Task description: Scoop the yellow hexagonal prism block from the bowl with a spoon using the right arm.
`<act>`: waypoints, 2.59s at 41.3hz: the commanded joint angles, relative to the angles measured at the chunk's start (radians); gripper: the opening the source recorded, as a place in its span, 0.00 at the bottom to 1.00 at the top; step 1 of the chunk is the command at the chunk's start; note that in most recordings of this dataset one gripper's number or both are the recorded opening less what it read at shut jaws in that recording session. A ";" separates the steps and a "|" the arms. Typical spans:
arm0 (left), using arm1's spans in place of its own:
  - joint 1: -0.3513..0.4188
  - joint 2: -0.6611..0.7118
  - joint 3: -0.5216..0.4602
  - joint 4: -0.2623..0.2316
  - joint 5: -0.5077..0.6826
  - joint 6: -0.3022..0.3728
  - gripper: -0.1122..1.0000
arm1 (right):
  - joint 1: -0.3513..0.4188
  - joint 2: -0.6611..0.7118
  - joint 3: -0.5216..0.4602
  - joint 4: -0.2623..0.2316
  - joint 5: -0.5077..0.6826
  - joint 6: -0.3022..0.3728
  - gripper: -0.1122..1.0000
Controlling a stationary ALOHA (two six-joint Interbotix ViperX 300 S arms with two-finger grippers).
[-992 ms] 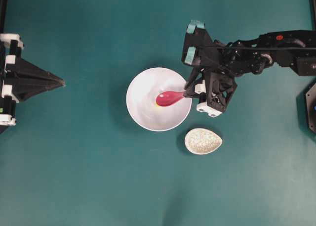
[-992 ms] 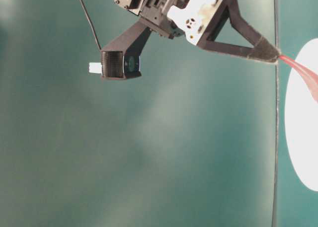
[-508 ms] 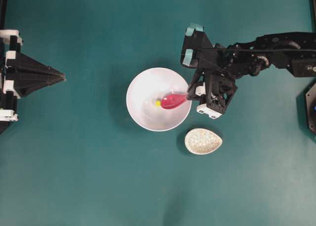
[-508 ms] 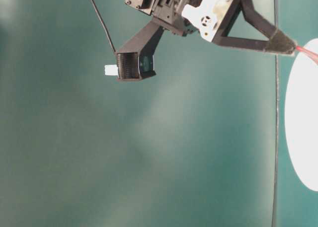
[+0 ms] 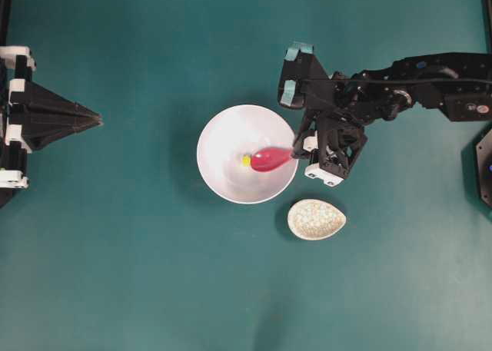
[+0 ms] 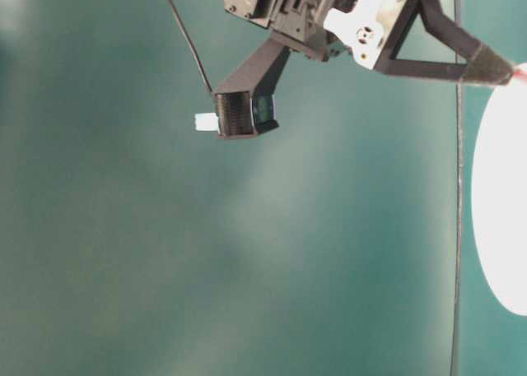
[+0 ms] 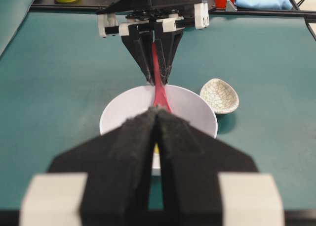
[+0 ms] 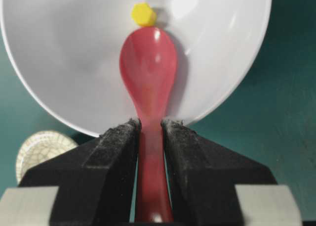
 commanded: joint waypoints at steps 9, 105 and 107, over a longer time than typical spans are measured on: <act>0.003 0.008 -0.023 0.003 -0.003 -0.002 0.10 | 0.000 0.020 -0.023 0.002 -0.074 -0.002 0.32; 0.003 0.006 -0.023 0.003 0.018 0.006 0.10 | 0.040 0.074 -0.268 -0.028 0.296 0.152 0.32; 0.003 0.006 -0.023 0.003 0.018 0.008 0.10 | 0.040 0.077 -0.276 -0.032 0.310 0.161 0.32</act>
